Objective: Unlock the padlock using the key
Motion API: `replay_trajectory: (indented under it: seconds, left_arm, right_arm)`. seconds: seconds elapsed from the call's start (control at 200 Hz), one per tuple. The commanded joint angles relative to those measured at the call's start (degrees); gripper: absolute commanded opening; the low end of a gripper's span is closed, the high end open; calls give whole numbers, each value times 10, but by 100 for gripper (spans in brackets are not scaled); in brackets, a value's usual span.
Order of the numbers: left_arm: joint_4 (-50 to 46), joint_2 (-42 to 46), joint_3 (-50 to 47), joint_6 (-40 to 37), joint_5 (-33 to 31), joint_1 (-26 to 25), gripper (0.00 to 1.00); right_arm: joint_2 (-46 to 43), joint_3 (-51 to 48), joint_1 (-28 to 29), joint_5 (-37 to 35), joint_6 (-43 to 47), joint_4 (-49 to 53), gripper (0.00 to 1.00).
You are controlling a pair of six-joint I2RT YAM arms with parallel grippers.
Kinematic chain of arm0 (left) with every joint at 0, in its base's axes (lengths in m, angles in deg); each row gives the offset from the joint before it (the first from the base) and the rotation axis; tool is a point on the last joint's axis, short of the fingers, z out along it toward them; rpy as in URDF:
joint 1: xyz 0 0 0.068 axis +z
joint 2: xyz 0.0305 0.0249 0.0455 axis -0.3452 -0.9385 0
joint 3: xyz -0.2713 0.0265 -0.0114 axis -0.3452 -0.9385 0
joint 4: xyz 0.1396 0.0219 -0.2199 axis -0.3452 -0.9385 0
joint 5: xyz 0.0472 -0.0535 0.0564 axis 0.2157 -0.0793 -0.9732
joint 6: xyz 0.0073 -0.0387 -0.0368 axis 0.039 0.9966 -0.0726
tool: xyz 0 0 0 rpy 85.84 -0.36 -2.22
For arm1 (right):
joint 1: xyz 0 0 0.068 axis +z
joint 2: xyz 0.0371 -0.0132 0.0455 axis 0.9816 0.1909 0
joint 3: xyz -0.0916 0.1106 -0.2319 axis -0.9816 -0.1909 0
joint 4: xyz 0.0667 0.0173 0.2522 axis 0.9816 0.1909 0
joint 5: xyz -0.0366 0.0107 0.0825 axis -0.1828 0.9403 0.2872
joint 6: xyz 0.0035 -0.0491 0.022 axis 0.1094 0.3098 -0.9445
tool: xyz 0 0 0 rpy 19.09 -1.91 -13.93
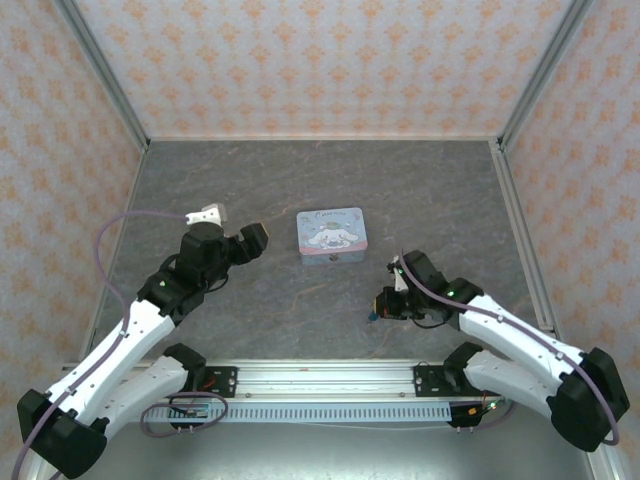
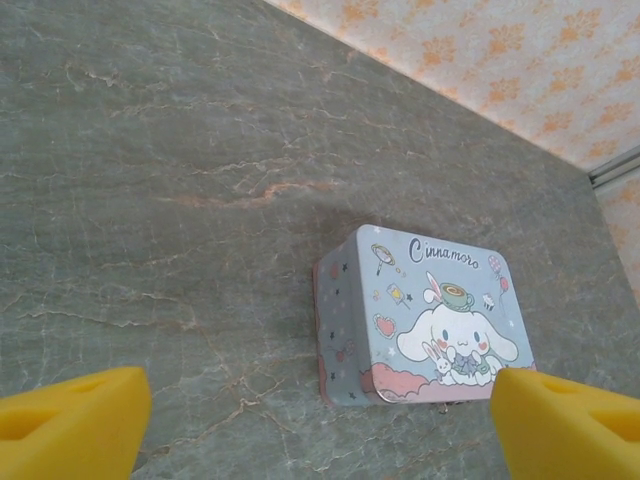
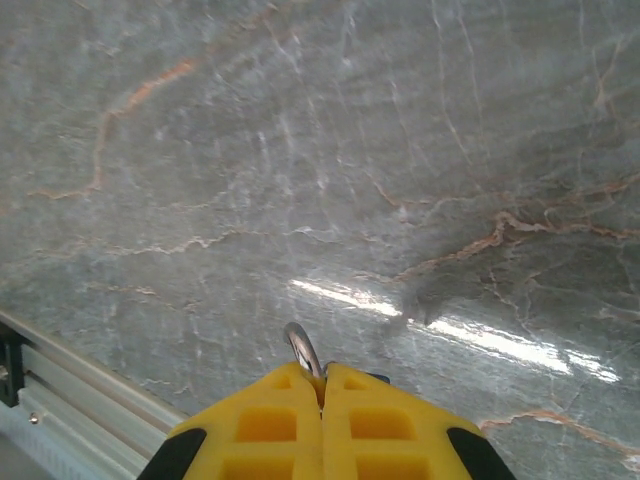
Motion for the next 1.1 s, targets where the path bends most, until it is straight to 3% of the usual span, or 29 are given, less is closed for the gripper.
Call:
replay_trajectory:
  seconds: [0.0, 0.495, 0.816, 1.096]
  left_arm:
    - [-16, 5, -5, -14, -20, -4, 89]
    - [-18, -10, 2, -20, -16, -4, 89]
    - [-19, -18, 5, -16, -14, -5, 89]
    - [-23, -24, 18, -27, -26, -5, 89]
  right_arm:
    - [16, -6, -2, 2, -10, -46, 0]
    - [121, -9, -2, -19, 5, -125, 0]
    - [171, 0, -2, -28, 5, -148, 10]
    - [153, 15, -2, -68, 9, -116, 26]
